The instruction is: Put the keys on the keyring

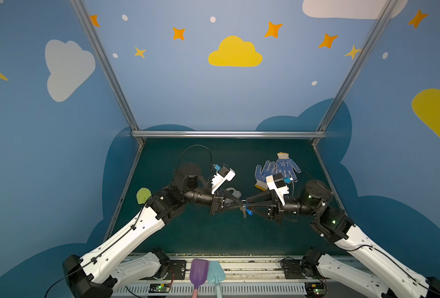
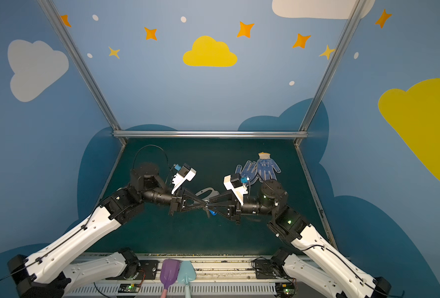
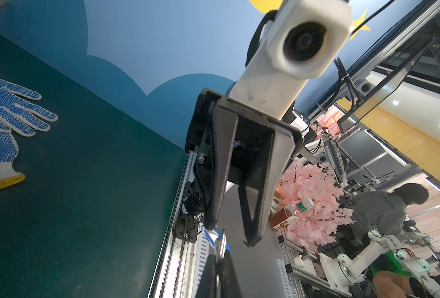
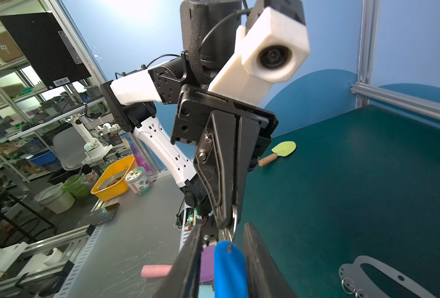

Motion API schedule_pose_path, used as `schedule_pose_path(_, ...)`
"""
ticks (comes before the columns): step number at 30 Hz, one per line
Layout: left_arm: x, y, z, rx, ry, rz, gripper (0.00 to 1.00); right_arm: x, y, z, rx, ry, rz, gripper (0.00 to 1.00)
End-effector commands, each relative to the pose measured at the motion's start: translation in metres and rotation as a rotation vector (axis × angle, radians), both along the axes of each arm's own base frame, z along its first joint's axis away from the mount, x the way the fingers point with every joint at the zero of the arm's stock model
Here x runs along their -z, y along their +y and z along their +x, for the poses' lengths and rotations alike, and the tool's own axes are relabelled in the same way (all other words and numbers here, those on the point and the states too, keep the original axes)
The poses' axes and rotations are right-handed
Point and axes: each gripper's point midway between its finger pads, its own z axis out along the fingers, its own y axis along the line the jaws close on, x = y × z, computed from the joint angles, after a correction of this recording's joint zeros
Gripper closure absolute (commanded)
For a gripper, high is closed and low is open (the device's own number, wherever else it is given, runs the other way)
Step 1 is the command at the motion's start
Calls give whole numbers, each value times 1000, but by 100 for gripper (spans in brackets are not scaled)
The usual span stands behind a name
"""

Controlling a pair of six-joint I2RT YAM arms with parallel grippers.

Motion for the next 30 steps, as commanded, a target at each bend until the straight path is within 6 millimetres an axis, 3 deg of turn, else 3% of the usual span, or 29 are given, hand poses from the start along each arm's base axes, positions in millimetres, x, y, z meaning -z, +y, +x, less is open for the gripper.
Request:
schedule_pose_path(1,-13,2,-3,-3,-52,-35,96,-2,3,-4,-38,26,11,70)
schedule_pose_path(4,-15,4,-3,-11,-60,-36,96,-1,4,-5,-47,29,9,80)
schedule_pose_path(12,-13,4,1,-29,-67,-30,96,-2,3,-11,-75,28,14,91)
schedule_pose_path(14,-14,4,2,-35,-71,-32,96,-4,3,-14,-99,22,16,100)
schedule_pose_path(15,-14,4,2,-36,-72,-32,96,-4,4,-14,-100,21,13,100)
schedule_pose_path(16,-15,5,3,-42,-72,-32,91,-4,4,-13,-95,17,8,100)
schedule_pose_path(18,-14,5,7,-71,-71,-25,71,-1,4,-9,-64,-1,-9,100)
schedule_pose_path(20,-12,9,12,-110,-72,-15,66,5,2,-6,-38,-62,-33,100)
schedule_pose_path(23,-9,24,34,-262,-54,-22,48,21,-2,9,80,-160,-110,100)
schedule_pose_path(28,2,63,68,-567,21,-51,34,52,-15,44,339,-419,-240,100)
schedule_pose_path(30,14,72,77,-646,86,-24,33,58,-18,53,405,-490,-272,100)
